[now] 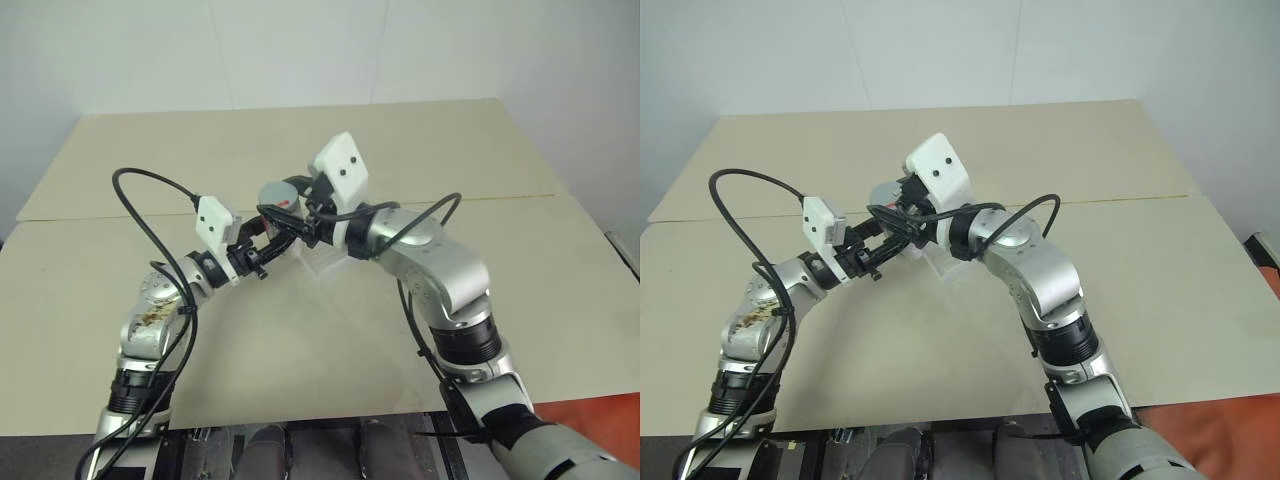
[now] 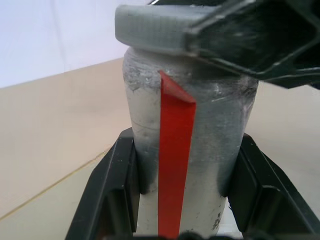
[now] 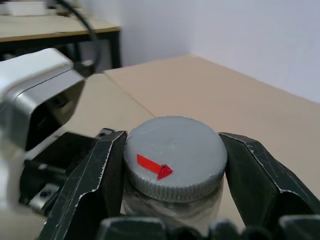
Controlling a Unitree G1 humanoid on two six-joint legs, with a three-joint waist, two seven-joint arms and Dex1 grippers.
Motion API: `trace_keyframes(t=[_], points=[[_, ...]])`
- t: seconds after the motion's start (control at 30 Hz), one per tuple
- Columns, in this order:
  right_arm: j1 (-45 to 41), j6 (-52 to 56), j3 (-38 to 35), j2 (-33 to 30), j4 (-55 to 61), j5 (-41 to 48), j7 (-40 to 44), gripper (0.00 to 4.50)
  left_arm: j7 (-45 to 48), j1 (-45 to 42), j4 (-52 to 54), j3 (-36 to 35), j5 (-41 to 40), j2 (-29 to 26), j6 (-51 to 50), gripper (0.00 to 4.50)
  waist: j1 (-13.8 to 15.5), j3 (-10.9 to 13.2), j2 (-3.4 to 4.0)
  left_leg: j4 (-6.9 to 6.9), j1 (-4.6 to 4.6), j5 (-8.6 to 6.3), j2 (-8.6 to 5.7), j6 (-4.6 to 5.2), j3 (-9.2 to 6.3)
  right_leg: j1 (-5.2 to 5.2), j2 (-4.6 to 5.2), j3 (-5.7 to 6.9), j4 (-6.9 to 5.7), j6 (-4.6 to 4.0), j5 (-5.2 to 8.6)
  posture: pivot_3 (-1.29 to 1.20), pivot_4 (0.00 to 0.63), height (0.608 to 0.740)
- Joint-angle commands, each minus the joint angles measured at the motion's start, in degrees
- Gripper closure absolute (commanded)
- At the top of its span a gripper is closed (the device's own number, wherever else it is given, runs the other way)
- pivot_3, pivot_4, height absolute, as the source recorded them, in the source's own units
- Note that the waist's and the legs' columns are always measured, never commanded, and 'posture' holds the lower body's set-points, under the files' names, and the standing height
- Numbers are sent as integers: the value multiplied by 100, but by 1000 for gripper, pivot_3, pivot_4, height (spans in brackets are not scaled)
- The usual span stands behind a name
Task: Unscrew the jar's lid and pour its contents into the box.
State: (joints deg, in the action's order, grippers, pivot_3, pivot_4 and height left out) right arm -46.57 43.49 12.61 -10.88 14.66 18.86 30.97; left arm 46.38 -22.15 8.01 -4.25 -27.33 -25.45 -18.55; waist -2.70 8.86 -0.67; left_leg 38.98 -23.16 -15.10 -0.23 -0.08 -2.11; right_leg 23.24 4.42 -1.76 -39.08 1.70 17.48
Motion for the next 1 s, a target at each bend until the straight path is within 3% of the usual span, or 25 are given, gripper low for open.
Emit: trace_keyframes(t=[0.03, 0.53, 0.77, 1.0], points=[[-130, -389, -202, -320, 29, 391, 864, 1688, 964, -194, 238, 8, -535, -196, 172, 2543, 6, 0, 0, 0, 0, -1, 0, 1, 0, 0, 0, 0, 1, 0, 0, 0, 150, 740], [-489, -1157, -10, -1052, -922, 1268, 4015, 1688, 3459, -958, -50, 449, -1197, -746, -295, 2543, 2, 0, 0, 4, 5, -7, 3, 12, 2, -8, -5, 2, 5, 0, 0, 0, 150, 740], [-675, -1172, 26, -979, -1232, 1275, 4419, 1688, 3820, -1022, -170, 543, -1110, -728, -311, 2543, -3, 0, 0, 4, 5, -6, 4, 12, 3, -7, -5, 2, 3, 0, 0, 0, 150, 740], [-599, -1138, -46, -920, -1165, 1187, 4157, 1688, 3712, -885, -116, 448, -1088, -736, -343, 2543, 5, 0, 0, 7, 4, -6, 4, 11, 1, -7, -3, 2, 1, 0, 0, 0, 150, 740]])
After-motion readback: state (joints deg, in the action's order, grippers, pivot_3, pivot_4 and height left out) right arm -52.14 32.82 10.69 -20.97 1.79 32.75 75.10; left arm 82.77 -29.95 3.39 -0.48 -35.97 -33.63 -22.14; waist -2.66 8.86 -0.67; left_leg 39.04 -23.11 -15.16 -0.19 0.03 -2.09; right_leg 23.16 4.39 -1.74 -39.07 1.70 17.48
